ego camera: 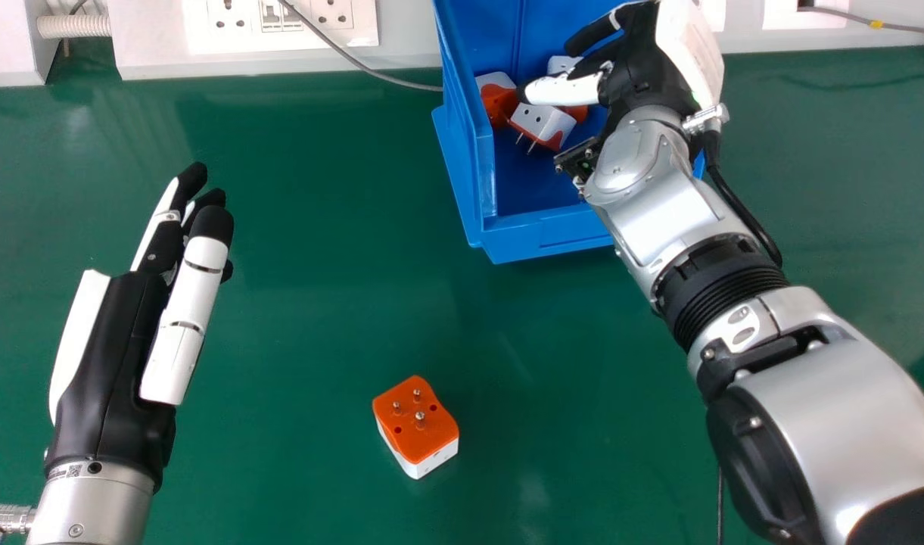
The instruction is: Pick all objects and put in blue box
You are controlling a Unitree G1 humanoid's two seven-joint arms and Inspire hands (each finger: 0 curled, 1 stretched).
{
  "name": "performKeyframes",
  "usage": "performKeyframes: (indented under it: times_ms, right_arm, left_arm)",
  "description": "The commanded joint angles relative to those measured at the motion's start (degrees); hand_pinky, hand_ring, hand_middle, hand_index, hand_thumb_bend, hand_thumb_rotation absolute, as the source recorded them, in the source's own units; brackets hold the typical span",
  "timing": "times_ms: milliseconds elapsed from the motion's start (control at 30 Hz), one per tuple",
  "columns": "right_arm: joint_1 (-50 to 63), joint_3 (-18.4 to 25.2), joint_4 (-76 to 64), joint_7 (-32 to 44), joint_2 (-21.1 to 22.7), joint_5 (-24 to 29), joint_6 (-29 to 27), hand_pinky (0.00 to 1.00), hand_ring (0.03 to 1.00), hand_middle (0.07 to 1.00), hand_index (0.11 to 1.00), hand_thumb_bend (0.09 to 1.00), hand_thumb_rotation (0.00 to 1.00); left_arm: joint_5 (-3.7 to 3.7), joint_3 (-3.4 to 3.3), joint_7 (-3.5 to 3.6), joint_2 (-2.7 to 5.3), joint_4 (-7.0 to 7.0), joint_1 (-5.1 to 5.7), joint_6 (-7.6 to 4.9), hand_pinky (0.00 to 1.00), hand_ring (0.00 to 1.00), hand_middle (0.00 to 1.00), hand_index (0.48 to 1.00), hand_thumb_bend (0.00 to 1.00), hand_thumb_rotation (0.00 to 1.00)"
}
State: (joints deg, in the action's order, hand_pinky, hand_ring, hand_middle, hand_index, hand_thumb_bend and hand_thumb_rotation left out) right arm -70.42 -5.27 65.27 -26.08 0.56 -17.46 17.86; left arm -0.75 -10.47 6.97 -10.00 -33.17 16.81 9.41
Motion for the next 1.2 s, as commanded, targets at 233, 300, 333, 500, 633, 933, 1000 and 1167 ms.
performKeyframes:
  times_ms: [233,300,333,500,633,933,1000,1167]
  right_arm:
    - [0.9,-3.3,-6.6,1.5,2.1,-2.7,-2.0,0.33,0.437,0.538,0.548,0.492,0.0]
    - [1.6,-4.9,-8.2,2.3,2.9,-3.9,-1.9,0.33,0.445,0.551,0.579,0.49,0.0]
    - [2.1,-5.7,-9.1,2.7,3.3,-4.4,-1.9,0.33,0.445,0.551,0.579,0.49,0.0]
    - [5.8,-7.7,-15.8,5.0,5.5,-6.0,-2.5,0.35,0.48,0.602,0.624,0.48,0.0]
    - [12.3,-9.2,-27.5,8.0,8.8,-8.4,-2.2,0.37,0.533,0.675,0.675,0.469,0.0]
    - [31.2,-9.1,-60.5,11.6,14.3,-15.9,1.2,0.42,0.704,0.81,0.764,0.44,0.0]
    - [34.5,-9.0,-65.5,12.1,15.0,-17.1,0.9,0.42,0.718,0.817,0.768,0.44,0.0]
    - [43.0,-8.8,-75.7,12.9,16.3,-20.0,-1.4,0.46,0.734,0.819,0.765,0.495,0.0]
  left_arm:
    - [-0.71,-0.02,-0.04,-0.81,0.31,-1.8,0.07,0.89,0.95,0.95,0.964,0.57,1.0]
    - [-0.77,-0.02,0.05,-0.94,0.51,-2.03,0.1,0.89,0.95,0.95,0.965,0.57,1.0]
    - [-0.79,-0.01,0.08,-0.99,0.69,-2.16,0.09,0.89,0.95,0.95,0.965,0.57,1.0]
    - [-0.99,-0.02,0.23,-1.21,1.31,-2.63,0.06,0.89,0.95,0.95,0.969,0.55,1.0]
    - [-0.83,-0.19,0.36,-1.32,1.83,-2.92,-0.12,0.89,0.95,0.95,0.975,0.54,1.0]
    - [-0.13,-0.66,0.67,-1.42,2.28,-2.76,-0.73,0.89,0.96,0.96,0.984,0.51,1.0]
    - [-0.13,-0.74,0.68,-1.5,2.38,-2.73,-0.85,0.9,0.96,0.96,0.984,0.51,1.0]
    - [-0.16,-0.84,0.74,-1.65,2.25,-2.37,-0.99,0.9,0.96,0.96,0.985,0.52,1.0]
